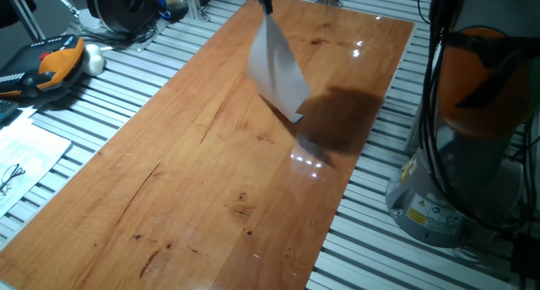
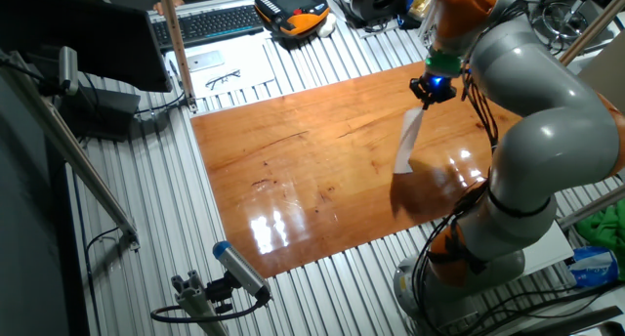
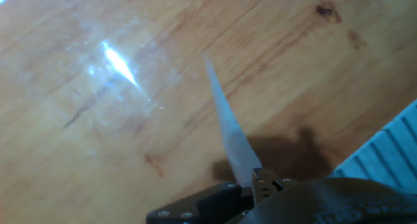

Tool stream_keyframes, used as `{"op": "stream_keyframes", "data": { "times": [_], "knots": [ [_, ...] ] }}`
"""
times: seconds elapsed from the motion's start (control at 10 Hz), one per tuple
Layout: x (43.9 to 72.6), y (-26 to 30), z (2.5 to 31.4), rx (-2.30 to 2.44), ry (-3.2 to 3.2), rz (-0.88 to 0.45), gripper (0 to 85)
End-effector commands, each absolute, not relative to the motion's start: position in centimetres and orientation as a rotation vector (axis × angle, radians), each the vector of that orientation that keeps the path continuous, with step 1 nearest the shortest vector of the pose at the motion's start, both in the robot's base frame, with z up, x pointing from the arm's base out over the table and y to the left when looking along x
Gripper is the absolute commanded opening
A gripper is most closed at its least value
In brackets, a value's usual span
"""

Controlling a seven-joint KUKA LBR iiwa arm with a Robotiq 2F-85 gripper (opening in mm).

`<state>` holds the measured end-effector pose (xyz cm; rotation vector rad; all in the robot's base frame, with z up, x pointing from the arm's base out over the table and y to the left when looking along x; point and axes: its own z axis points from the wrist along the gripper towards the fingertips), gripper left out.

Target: Flip over and spread out the paper that is laid flat on the table

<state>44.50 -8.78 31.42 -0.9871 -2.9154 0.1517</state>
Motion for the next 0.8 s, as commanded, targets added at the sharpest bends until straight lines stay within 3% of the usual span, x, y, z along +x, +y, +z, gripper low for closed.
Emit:
{"op": "stream_keyframes", "data": {
  "times": [0.0,0.7],
  "knots": [
    [44.5,-8.6,31.1,-0.990,-2.913,0.154,0.0],
    [44.8,-8.0,29.7,-0.970,-2.915,0.138,0.0]
  ]
}}
